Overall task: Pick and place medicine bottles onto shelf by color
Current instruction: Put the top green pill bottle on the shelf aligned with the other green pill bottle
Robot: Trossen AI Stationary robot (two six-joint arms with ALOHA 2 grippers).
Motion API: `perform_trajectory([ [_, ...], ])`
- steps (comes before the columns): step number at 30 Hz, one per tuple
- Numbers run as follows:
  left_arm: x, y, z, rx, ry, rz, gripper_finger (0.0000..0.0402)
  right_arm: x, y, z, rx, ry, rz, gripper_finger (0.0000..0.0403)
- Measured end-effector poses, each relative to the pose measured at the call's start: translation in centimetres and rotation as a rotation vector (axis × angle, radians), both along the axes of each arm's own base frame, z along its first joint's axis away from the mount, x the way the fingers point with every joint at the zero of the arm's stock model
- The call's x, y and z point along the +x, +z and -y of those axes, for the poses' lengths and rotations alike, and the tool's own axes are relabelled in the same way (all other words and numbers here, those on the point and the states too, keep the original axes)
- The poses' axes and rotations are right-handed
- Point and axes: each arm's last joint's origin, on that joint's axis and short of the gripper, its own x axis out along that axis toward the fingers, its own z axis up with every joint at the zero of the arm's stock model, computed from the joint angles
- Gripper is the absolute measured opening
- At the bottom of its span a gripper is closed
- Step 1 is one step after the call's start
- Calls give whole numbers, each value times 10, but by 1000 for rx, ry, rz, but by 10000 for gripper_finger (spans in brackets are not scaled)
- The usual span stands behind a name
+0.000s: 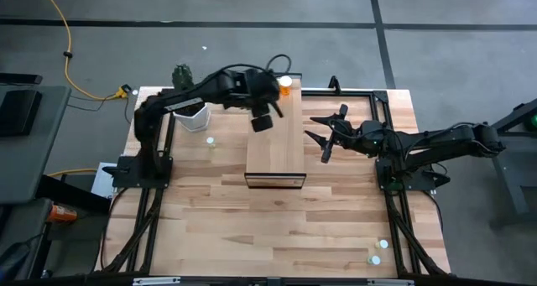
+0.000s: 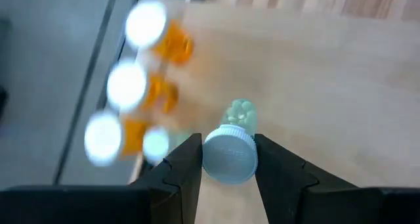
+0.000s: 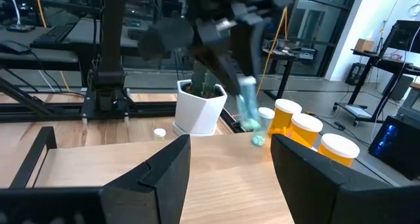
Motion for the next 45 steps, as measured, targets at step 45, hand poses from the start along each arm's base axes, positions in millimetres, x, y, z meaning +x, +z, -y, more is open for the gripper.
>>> perform_trajectory([
  [45, 17, -49, -57, 5, -165, -241, 115, 0, -1, 0, 0, 0, -10, 204],
])
